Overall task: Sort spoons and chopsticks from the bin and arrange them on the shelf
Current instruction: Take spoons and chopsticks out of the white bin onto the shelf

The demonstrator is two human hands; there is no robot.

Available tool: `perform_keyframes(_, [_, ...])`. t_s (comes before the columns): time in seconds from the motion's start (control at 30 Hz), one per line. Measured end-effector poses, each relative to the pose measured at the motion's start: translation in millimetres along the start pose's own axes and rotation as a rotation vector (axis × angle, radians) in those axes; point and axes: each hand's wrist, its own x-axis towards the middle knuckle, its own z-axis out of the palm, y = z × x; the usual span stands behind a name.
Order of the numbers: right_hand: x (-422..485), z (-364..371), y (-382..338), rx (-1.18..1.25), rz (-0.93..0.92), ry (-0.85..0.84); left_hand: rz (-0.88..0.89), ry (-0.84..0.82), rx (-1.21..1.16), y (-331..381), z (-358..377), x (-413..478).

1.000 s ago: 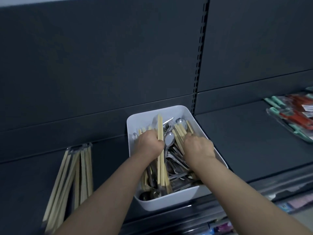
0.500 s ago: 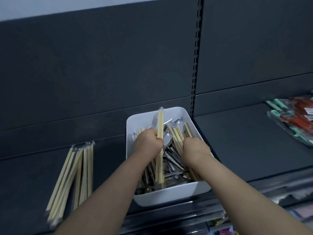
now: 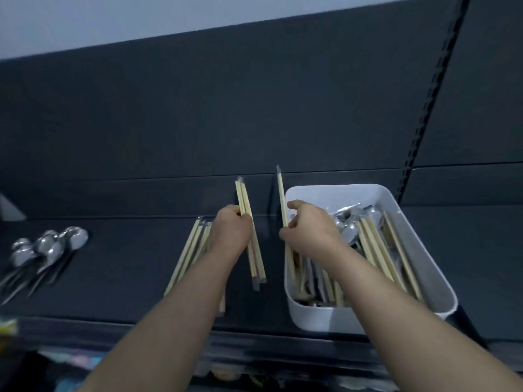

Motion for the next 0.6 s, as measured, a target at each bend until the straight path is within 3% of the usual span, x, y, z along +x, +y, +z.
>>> perform_keyframes(0.27, [17, 96, -41, -0.180, 0.041, -0.168, -0.083, -0.094, 0.252, -100, -58, 30])
perform_keyframes(0.43, [23, 143, -46, -0.206, 0.042, -0.200, 0.026, -0.171, 0.290, -129, -65, 44])
perform_keyframes(0.6, [21, 166, -47, -0.490, -0.029, -0.215, 0.130, -0.304, 0.462, -146, -70, 56])
